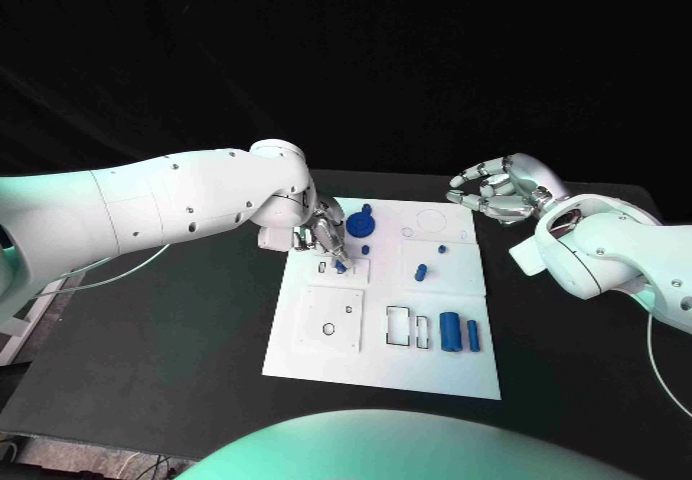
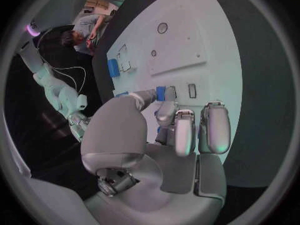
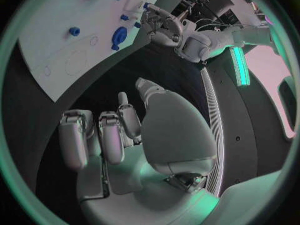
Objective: Assemble the parts on the task board
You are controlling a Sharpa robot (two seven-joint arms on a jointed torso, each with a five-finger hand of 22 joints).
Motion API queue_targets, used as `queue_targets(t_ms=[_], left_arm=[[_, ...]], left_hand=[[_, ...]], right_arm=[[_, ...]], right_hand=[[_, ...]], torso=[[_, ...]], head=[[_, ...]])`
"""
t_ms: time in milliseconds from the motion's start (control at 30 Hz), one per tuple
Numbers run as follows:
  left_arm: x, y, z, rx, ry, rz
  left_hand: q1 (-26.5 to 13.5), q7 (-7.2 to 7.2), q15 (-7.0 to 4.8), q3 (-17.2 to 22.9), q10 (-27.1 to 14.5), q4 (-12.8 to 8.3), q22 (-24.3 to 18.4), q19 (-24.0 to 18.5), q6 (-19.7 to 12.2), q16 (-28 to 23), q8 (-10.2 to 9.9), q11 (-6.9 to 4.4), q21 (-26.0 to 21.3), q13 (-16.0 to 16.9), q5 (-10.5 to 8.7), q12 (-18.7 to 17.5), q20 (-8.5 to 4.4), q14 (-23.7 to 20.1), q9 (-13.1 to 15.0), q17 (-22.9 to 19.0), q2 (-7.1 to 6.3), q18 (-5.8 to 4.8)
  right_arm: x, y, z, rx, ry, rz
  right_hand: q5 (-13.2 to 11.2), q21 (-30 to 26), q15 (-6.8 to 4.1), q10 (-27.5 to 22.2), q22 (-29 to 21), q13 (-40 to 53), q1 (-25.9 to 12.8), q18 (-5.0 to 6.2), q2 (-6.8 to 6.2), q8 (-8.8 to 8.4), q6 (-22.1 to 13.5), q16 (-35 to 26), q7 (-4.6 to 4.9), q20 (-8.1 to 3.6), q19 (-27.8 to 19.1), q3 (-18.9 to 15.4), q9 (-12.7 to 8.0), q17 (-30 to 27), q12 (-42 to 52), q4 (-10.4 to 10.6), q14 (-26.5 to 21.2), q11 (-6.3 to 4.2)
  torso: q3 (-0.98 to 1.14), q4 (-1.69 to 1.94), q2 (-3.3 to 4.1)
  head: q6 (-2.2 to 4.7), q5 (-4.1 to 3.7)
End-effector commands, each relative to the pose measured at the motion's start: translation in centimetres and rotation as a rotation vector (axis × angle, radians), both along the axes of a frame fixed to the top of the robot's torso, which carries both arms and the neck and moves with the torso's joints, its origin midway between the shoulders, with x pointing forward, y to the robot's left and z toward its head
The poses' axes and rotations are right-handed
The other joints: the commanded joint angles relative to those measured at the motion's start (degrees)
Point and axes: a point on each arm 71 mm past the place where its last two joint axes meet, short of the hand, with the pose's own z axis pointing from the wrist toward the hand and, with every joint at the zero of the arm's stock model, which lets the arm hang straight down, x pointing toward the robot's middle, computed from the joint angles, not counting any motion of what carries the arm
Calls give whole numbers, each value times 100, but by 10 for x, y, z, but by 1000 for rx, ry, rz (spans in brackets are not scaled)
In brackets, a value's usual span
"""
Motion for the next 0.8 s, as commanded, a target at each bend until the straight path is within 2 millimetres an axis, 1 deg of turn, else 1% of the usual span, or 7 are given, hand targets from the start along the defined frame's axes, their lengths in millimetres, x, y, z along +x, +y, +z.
queue_targets(t_ms=[33, 200, 300, 467, 600, 733, 800], left_arm=[[-1, -1, 3, -42, -16, 28], [-2, 2, 5, -64, -34, 52], [-3, 4, 6, -76, -51, 71], [-2, 9, 4, -81, -57, 99], [-1, 11, 1, -91, -50, 124], [0, 10, -2, -93, -46, 134], [0, 9, -4, -94, -45, 136]], left_hand=[[-40, -15, 26, 1076, 35, -1111, 179, 20, 61, 15, 40, 6, 19, 2, 41, 22, -12, 486, 6, 1110, 33, -80], [-56, -17, 23, 1104, 47, -1131, 190, 29, 71, 13, 45, 3, 25, 17, 47, 33, -14, 485, 6, 1106, 27, -82], [-106, -25, 15, 1199, 90, -1190, 219, 51, 96, 11, 64, -5, 41, 75, 62, 75, -22, 485, 10, 1101, 1, -88], [-140, -28, 12, 1234, 108, -1205, 234, 62, 106, 8, 72, -7, 48, 98, 61, 93, -25, 484, 11, 1094, -8, -92], [-166, -29, 11, 1263, 101, -1210, 229, 59, 109, 3, 77, -9, 46, 76, 60, 84, -27, 481, 12, 1084, -4, -90], [-166, -29, 11, 1263, 101, -1210, 229, 59, 109, 3, 77, -9, 46, 76, 60, 84, -27, 481, 12, 1084, -4, -90], [-166, -29, 11, 1263, 101, -1210, 229, 59, 109, 3, 77, -9, 46, 76, 60, 84, -27, 481, 12, 1084, -4, -90]], right_arm=[[-1, 1, -1, -9, 1, 16], [-1, -1, -1, -10, 1, 13], [-1, -1, -1, -10, 1, 12], [0, -1, -1, -11, 1, 12], [0, -2, -1, -11, 2, 10], [-1, -2, -1, -11, 1, 10], [-1, -2, -1, -12, 0, 10]], right_hand=[[39, -16, 1, -26, 1162, 4, -40, 53, 10, 4, -51, -30, 4, -4, 314, -1, -6, 1074, -13, 35, 491, 5], [39, -16, 1, -26, 1162, 4, -40, 53, 10, 4, -51, -30, 4, -4, 314, -1, -6, 1074, -13, 35, 491, 5], [39, -16, 1, -26, 1162, 4, -40, 53, 10, 4, -51, -30, 4, -4, 314, -1, -6, 1074, -13, 35, 491, 5], [39, -16, 1, -26, 1162, 4, -40, 53, 10, 4, -51, -30, 4, -4, 314, -1, -6, 1074, -13, 35, 491, 5], [39, -16, 1, -26, 1162, 4, -40, 53, 10, 4, -51, -30, 4, -4, 314, -1, -6, 1074, -13, 35, 491, 5], [39, -16, 1, -26, 1162, 4, -40, 53, 10, 4, -51, -30, 4, -4, 314, -1, -6, 1074, -13, 35, 491, 5], [39, -16, 1, -26, 1162, 4, -40, 53, 10, 4, -51, -30, 4, -4, 314, -1, -6, 1074, -13, 35, 491, 5]], torso=[[4, -1, -7], [9, 5, -4], [9, 2, -1], [11, 3, -5], [9, 5, -2], [-3, 1, 2], [-5, -2, 1]], head=[[1, 2], [1, -13], [1, -16], [1, 5], [1, 16], [1, 13], [1, 20]])
